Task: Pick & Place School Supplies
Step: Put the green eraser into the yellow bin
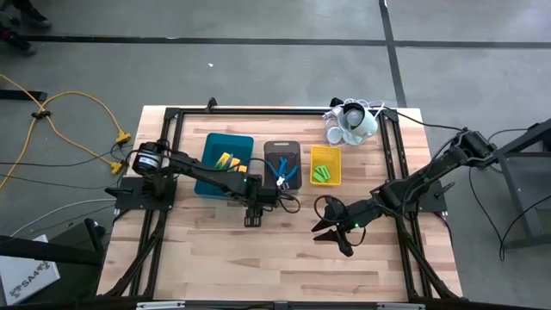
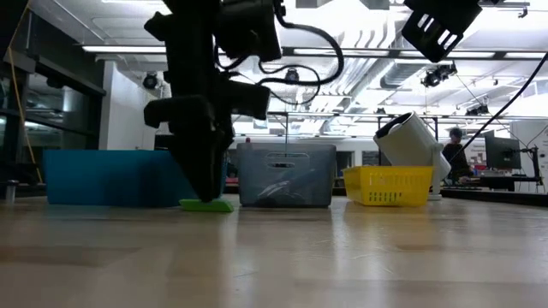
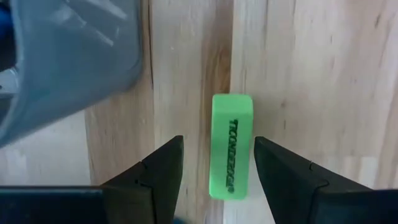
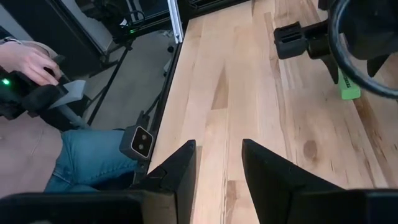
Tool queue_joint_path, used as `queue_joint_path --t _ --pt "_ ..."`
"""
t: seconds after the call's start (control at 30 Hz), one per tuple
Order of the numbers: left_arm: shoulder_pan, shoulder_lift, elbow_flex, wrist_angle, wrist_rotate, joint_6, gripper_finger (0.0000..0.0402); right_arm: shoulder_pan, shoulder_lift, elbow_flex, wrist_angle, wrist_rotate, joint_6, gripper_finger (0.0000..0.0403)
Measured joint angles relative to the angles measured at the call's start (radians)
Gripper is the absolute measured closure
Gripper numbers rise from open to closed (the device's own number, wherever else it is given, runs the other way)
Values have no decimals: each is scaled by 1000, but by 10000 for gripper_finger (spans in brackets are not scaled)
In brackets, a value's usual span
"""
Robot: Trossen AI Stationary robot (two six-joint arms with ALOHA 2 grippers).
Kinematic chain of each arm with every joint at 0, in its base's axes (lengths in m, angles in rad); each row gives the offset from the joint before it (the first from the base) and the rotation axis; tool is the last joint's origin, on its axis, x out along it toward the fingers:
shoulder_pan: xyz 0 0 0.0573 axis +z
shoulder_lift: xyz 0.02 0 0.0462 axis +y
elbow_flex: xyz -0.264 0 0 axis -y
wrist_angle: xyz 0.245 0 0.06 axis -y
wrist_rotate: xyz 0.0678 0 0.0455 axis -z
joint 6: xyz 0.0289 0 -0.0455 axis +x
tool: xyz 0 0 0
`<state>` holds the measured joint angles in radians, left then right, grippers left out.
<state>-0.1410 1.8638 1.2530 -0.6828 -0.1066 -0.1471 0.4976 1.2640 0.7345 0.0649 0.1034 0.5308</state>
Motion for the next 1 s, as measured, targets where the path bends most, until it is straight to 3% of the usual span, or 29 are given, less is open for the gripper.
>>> queue_joint_path --t 1.0 --pt "-8 40 3 -36 56 -10 213 0 0 0 -1 -1 0 282"
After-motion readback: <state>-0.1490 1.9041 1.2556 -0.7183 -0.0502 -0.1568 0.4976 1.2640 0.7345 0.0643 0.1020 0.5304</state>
